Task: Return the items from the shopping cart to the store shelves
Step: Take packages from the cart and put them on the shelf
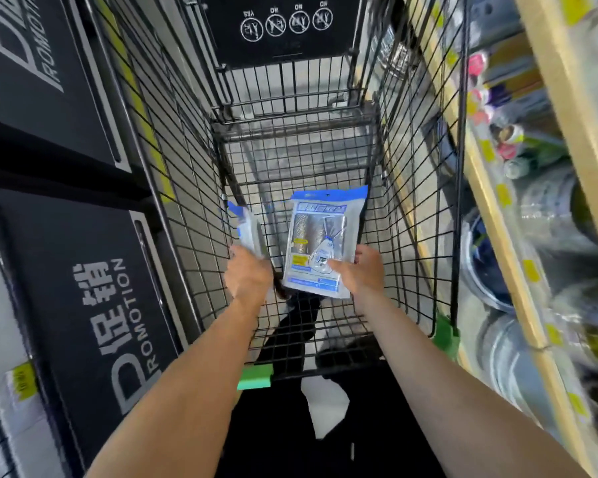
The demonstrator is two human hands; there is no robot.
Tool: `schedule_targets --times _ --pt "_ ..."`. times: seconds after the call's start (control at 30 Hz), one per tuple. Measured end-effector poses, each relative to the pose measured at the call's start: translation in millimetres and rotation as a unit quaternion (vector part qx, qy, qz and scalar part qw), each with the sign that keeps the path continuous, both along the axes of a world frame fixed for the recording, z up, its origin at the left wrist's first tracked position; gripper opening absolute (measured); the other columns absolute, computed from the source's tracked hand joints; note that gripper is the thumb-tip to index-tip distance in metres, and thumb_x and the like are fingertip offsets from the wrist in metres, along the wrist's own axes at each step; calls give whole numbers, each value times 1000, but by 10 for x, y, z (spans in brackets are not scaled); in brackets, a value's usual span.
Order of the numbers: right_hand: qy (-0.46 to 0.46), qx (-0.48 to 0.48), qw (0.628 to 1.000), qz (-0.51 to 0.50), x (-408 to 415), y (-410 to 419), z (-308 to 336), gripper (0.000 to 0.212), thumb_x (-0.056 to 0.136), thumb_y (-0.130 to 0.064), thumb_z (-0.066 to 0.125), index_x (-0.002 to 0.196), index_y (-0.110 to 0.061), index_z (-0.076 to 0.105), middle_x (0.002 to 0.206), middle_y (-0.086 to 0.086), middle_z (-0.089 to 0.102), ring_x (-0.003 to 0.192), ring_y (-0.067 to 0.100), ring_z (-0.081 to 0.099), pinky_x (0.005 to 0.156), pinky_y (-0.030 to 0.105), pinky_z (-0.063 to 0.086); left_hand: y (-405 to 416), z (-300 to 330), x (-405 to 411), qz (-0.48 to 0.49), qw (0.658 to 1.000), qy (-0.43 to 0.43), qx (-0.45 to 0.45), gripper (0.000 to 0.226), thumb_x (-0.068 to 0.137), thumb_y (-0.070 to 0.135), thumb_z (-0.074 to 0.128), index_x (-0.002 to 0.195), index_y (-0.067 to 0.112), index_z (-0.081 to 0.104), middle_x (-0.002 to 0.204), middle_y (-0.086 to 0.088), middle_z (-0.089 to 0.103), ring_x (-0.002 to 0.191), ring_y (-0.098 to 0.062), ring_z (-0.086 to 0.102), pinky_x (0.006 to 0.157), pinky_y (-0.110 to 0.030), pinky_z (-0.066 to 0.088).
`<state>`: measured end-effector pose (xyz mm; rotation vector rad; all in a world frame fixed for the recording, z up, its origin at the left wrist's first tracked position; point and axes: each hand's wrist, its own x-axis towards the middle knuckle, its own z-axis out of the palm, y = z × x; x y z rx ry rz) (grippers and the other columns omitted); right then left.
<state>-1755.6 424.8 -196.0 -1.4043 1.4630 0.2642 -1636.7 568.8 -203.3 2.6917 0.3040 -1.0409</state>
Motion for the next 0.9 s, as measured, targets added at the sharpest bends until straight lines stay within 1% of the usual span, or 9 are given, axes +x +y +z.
schedule_targets --times 0.07,0.2,0.3,0.37,0.47,0.57,0.63,0.8,0.9 --pt "-43 10 998 -43 -97 -58 138 25 75 -11 80 98 -11 70 84 -1 72 77 18 70 66 29 56 -10 14 83 56 997 16 -44 43 85 23 67 120 4 52 116 -17 64 108 -34 63 85 -36 50" --pt "-153 45 979 -126 -249 -149 510 23 81 -1 75 101 -11 73 79 -8 74 68 6 70 57 21 55 -64 217 187 26 984 12 -175 24 82 22 64 103 13 64 92 -7 68 84 -27 65 71 -34 51" --pt "-227 55 964 -129 -389 -225 879 30 80 4 72 97 -21 74 89 -6 77 80 9 72 74 27 58 -184 563 257 23 945 74 -319 11 77 17 70 86 17 63 65 -3 61 53 -16 52 49 -23 40" --pt "-258 41 957 -129 -531 -310 1122 31 78 1 75 99 -22 74 98 0 78 91 18 73 83 35 59 -310 827 297 7 922 108 -372 11 88 8 68 89 18 64 61 3 64 47 -9 54 45 -19 40" --pt "-289 3 945 -153 -807 -474 1536 32 78 1 74 106 -14 73 102 8 77 99 30 71 90 42 57 -575 1329 237 -38 879 178 -442 15 91 5 63 101 16 68 79 9 76 67 -6 69 58 -18 51" --pt "-310 -3 933 -183 -1072 -593 1863 30 84 4 68 104 -18 72 102 3 77 98 23 72 91 41 56 -819 1727 125 -87 837 241 -484 33 88 6 65 120 11 66 113 -11 73 100 -29 69 80 -35 58" --pt "-328 -17 922 -207 -1332 -646 2096 25 86 -1 67 104 -17 74 105 5 77 100 25 72 92 45 55 -1037 2009 -38 -127 803 284 -509 44 83 7 67 127 8 61 123 -20 66 109 -36 65 94 -47 53" --pt "-367 -78 884 -280 -1954 -592 2623 29 81 -12 74 110 -15 72 107 6 76 102 27 72 89 43 55 -1598 2544 -627 -225 745 337 -530 78 56 34 91 126 16 62 123 -16 67 106 -33 67 92 -48 54" --pt "-340 -165 859 -346 -2447 -519 2807 33 72 -30 83 102 -18 75 100 9 77 98 35 72 92 57 54 -1910 2733 -1203 -286 736 336 -514 85 54 21 89 129 8 52 110 -19 69 93 -31 67 81 -43 56"
